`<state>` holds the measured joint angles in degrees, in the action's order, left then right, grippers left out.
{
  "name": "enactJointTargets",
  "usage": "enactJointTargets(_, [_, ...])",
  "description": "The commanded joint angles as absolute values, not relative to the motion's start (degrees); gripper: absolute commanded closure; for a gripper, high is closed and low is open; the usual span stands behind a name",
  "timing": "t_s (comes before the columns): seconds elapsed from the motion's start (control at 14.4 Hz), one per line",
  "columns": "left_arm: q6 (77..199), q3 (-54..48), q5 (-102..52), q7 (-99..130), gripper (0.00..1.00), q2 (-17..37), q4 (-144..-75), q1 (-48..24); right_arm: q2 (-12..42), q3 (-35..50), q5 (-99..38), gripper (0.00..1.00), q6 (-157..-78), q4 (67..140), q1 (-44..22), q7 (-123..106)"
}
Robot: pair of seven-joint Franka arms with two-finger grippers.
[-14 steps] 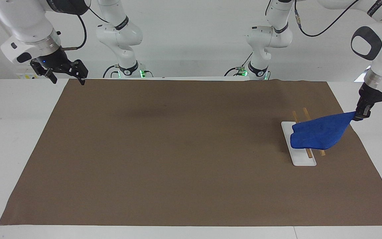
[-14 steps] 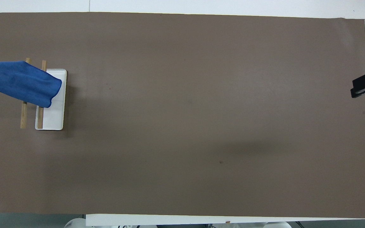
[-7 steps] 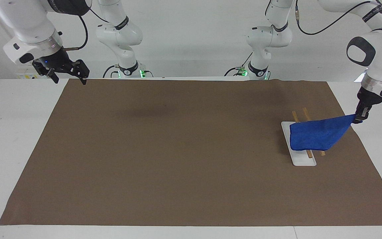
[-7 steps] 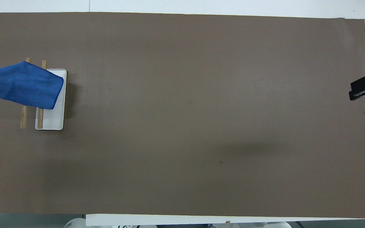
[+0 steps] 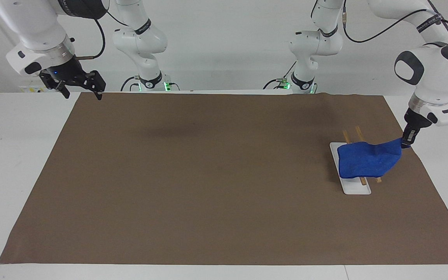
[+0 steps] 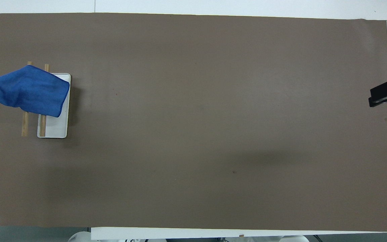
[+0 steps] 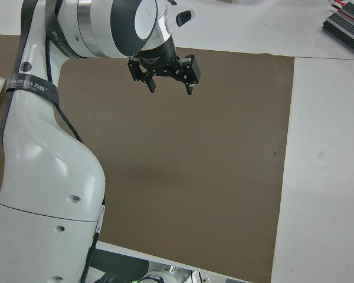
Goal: Right arm passes towel to left arm to hang
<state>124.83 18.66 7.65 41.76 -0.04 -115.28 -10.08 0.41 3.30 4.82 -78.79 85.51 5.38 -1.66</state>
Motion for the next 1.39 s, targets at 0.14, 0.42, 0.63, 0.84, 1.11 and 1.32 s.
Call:
enactJointTargets(0.14, [126.6, 19.0, 9.0, 41.4, 0.0, -1.6, -117.7, -10.0, -1.0, 3.8, 3.9, 0.0, -80.0, 87.3, 6.2, -2.3])
enactJointTargets(0.42, [126.0, 18.8, 8.4, 41.3, 0.0, -1.4, -114.9, -13.3, -1.1, 3.8, 3.8, 0.0, -79.5, 87.5, 6.5, -2.5])
enactJointTargets(0.63, [118.4, 18.7, 8.3, 40.7, 0.0, -2.8, -110.0, -17.2, -1.1, 3.7, 1.2, 0.0, -79.8, 87.9, 6.9, -2.5])
enactJointTargets(0.84, [100.5, 18.5, 8.2, 33.2, 0.0, -2.5, -100.1, -20.7, -1.1, 3.7, 1.1, 0.0, -79.9, 87.9, 6.9, -3.3])
enactJointTargets(1.11, [87.5, 17.8, 5.1, 14.3, 0.0, -1.8, -94.1, -23.4, -1.1, 3.7, 1.2, 0.0, -79.8, 88.0, 6.9, -3.3])
enactJointTargets(1.32, [82.2, 18.5, 0.1, 1.8, 0.0, -0.3, -89.6, -22.3, -1.1, 3.7, 1.2, 0.0, -79.8, 87.9, 6.9, -3.2])
